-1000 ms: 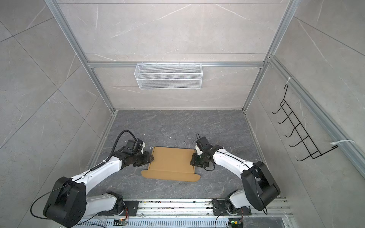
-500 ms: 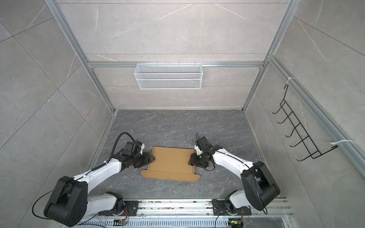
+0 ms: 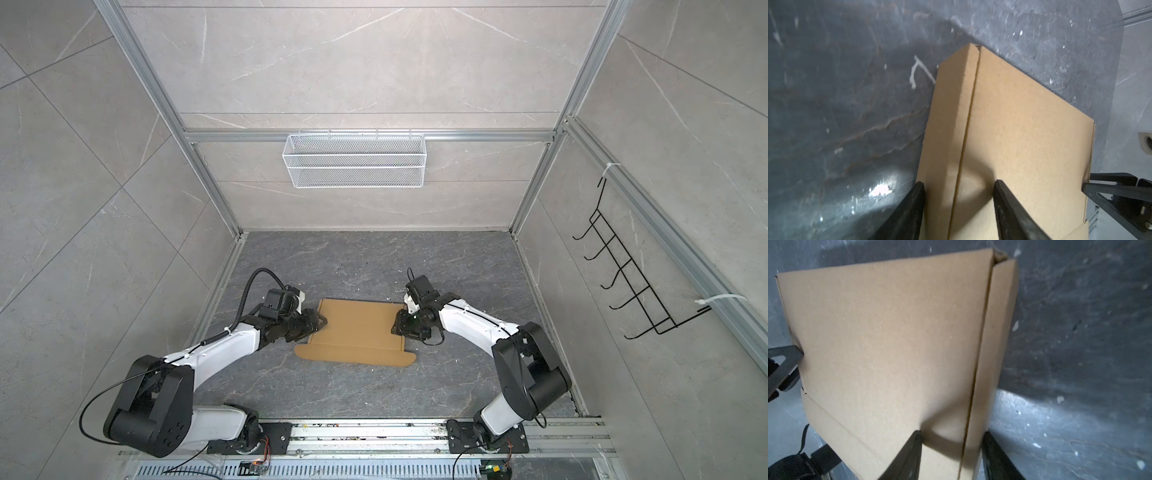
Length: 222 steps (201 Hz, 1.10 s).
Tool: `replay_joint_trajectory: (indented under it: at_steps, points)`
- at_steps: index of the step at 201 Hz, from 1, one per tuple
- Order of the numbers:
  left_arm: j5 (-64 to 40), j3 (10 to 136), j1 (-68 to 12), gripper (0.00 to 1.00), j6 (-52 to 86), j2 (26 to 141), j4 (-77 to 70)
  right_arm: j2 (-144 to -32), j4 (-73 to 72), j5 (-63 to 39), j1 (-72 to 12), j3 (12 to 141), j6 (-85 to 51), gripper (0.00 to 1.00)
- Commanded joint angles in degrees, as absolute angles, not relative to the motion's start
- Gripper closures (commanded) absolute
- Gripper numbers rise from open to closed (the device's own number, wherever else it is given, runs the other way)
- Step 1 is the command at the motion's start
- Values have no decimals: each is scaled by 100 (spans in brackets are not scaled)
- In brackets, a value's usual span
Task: Assemble paper box
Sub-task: Close the paper box at the center of the table.
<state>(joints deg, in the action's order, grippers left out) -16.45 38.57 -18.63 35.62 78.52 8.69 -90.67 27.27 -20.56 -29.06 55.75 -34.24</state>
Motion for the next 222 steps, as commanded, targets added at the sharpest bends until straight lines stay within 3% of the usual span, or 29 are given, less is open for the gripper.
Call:
replay_joint_trajectory:
  at_steps: [1,46,71,109,183,222]
  points:
    - [-1792,4110,-1842,38,3369,7868,980,-9171,2866,-2024,-2838,5898,-3007,44]
    - [-1717,3520,-1464,26,3473,6990,1189,-8504,3784,-1128,-2754,5735,-2655,31]
    - [-1772,3375,-1464,24,3555,6884,1096,-8094,4046,-916,-2891,5570,-3052,32]
    - [-1610,3436,-1472,24,3507,6645,1402,-7608,4387,-102,-3742,5491,-3700,34]
    - [-1353,3569,-1637,22,3357,7074,1342,-8218,4517,343,-4726,5724,-4100,34]
    - [-1470,3452,-1670,23,3427,7257,1061,-8505,4332,386,-4827,5710,-4174,34]
